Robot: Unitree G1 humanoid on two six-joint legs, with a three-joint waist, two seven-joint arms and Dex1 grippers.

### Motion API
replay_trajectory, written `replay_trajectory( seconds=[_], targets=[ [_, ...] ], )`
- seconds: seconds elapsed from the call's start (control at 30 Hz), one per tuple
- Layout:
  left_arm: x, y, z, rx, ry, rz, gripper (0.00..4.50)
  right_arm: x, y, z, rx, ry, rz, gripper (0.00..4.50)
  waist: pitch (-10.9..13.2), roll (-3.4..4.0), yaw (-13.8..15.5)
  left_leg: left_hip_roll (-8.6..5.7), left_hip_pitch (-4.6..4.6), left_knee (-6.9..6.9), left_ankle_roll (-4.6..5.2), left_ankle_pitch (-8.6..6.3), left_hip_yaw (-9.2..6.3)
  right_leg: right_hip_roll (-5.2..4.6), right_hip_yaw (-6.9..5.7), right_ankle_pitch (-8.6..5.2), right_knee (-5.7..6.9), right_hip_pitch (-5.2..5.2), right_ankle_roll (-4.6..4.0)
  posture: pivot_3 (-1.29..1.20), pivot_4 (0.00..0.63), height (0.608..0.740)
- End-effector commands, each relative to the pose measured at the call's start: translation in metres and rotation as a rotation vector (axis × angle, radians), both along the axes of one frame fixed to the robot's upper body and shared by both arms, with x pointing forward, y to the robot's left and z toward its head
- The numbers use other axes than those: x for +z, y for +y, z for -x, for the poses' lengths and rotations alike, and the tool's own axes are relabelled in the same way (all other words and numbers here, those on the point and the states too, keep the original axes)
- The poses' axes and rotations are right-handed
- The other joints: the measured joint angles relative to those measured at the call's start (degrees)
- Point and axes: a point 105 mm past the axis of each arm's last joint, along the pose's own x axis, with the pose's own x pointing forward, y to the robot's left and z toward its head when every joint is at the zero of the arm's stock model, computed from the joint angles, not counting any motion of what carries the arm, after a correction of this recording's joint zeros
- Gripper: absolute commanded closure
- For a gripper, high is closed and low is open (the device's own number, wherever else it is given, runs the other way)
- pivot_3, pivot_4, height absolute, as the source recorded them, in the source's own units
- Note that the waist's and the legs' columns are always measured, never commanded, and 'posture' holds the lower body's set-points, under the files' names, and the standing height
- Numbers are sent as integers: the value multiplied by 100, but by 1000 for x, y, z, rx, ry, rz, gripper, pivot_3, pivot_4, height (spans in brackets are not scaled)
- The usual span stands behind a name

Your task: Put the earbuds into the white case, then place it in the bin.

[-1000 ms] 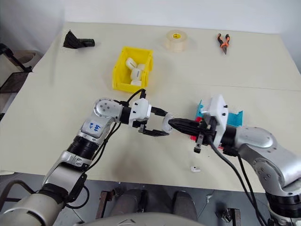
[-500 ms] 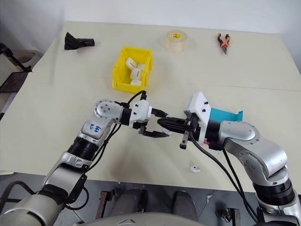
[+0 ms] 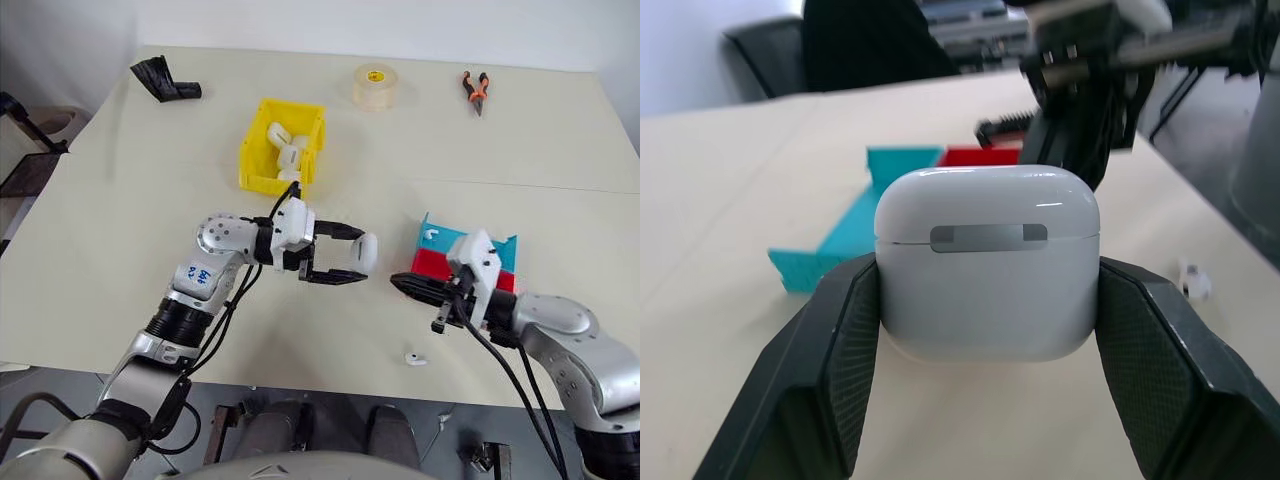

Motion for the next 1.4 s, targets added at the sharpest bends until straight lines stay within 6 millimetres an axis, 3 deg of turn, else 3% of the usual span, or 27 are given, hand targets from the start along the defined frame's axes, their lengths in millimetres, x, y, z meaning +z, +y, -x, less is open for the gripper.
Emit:
replay_trajectory(
  seconds=[0.03,0.13,0.3,0.43,0.57,0.73,0.87,0.93,1.1,1.27,1.4],
  targets=[
    [13,10,1,42,-14,70,1703,19,-21,6,-81,-128,-42,4131,0,1,0,0,1,-1,0,0,0,0,0,0,1,0,0,0,150,740],
    [17,25,-9,159,16,129,1703,20,-36,18,-134,-153,-35,3255,0,1,1,0,2,-1,0,0,2,1,2,0,0,1,0,0,150,740],
    [25,52,-35,414,27,215,1703,42,-47,21,-248,-335,-53,1433,-1,1,-4,2,8,0,0,0,4,2,8,0,1,3,0,0,150,740],
    [33,77,-56,616,24,277,1703,41,-50,24,-279,-378,-10,53,-1,1,-2,2,9,-1,0,0,3,2,8,0,2,3,0,0,150,740],
    [53,100,-96,861,5,359,1703,46,-53,24,-326,-403,-20,20,0,0,44,-2,9,2,0,0,-1,1,6,0,3,6,1,0,150,740],
    [64,99,-137,982,-11,334,1703,49,-49,22,-329,-410,-28,20,1,-3,89,-8,8,-1,0,0,3,0,4,4,3,1,9,0,150,740],
    [61,93,-153,993,61,303,1703,53,-43,22,-321,-419,-31,20,2,-4,90,-9,7,-9,0,0,9,-2,-1,6,4,-6,11,0,150,740],
    [59,89,-155,981,75,273,1703,56,-40,22,-322,-428,-37,20,3,-7,86,-9,6,-10,0,0,10,-1,-2,5,6,-9,11,0,150,740],
    [73,80,-151,901,23,301,101,58,-38,22,-327,-434,-42,0,11,-20,26,-4,2,-9,0,0,12,0,-4,5,12,-17,11,0,150,740],
    [75,76,-136,761,-31,291,29,57,-37,21,-319,-430,-41,0,11,-19,0,-4,2,-8,0,0,13,0,-5,5,14,-18,11,0,150,740],
    [56,83,-107,571,-34,197,29,56,-40,19,-294,-420,-23,0,9,-16,-53,-1,4,-10,0,0,15,1,-3,5,16,-20,11,0,150,740]
  ],
)
